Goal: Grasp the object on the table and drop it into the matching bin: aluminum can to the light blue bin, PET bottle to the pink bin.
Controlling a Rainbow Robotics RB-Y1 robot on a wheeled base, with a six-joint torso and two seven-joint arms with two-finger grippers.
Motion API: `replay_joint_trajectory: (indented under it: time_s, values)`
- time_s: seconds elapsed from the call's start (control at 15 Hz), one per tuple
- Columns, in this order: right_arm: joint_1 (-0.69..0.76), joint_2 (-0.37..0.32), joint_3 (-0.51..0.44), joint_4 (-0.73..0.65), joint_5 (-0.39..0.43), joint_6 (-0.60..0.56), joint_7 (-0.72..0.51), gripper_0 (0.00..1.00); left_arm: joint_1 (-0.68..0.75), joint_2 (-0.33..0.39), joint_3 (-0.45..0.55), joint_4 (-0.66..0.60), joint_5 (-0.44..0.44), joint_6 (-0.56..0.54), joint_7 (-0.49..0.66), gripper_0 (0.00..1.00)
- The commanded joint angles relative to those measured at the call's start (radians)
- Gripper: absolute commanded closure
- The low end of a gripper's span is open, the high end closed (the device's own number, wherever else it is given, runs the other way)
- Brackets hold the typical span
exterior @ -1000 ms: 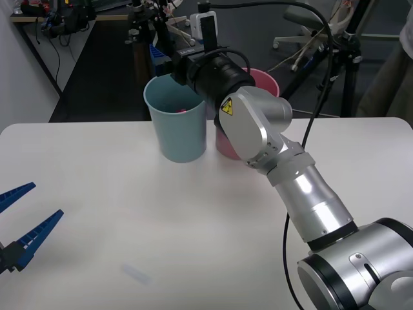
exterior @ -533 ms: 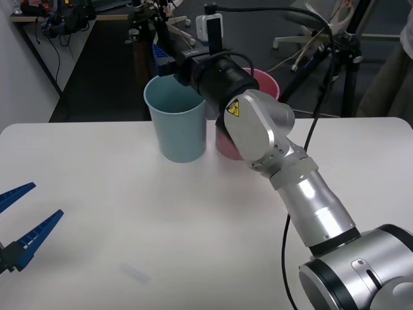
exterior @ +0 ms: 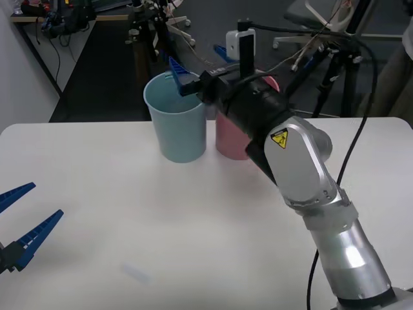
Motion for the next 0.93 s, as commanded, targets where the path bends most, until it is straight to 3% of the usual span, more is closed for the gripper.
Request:
replay_joint_trajectory:
  time_s: [0.07, 0.27, 0.4, 0.67, 0.93]
  values:
    - [0.165, -0.111, 0.001, -0.155, -0.182, -0.005, 0.14, 0.0, 0.0, 0.0, 0.0, 0.0, 0.0, 0.0, 0.0, 0.0]
    - [0.339, -0.246, -0.025, -0.284, -0.41, -0.009, 0.296, 0.0, 0.0, 0.0, 0.0, 0.0, 0.0, 0.0, 0.0, 0.0]
    - [0.438, -0.307, -0.087, -0.344, -0.571, -0.07, 0.42, 0.0, 0.0, 0.0, 0.0, 0.0, 0.0, 0.0, 0.0, 0.0]
    - [0.592, -0.325, -0.275, -0.387, -0.797, -0.295, 0.621, 0.0, 0.0, 0.0, 0.0, 0.0, 0.0, 0.0, 0.0, 0.0]
    - [0.719, -0.325, -0.432, -0.387, -0.93, -0.47, 0.762, 0.0, 0.0, 0.0, 0.0, 0.0, 0.0, 0.0, 0.0, 0.0]
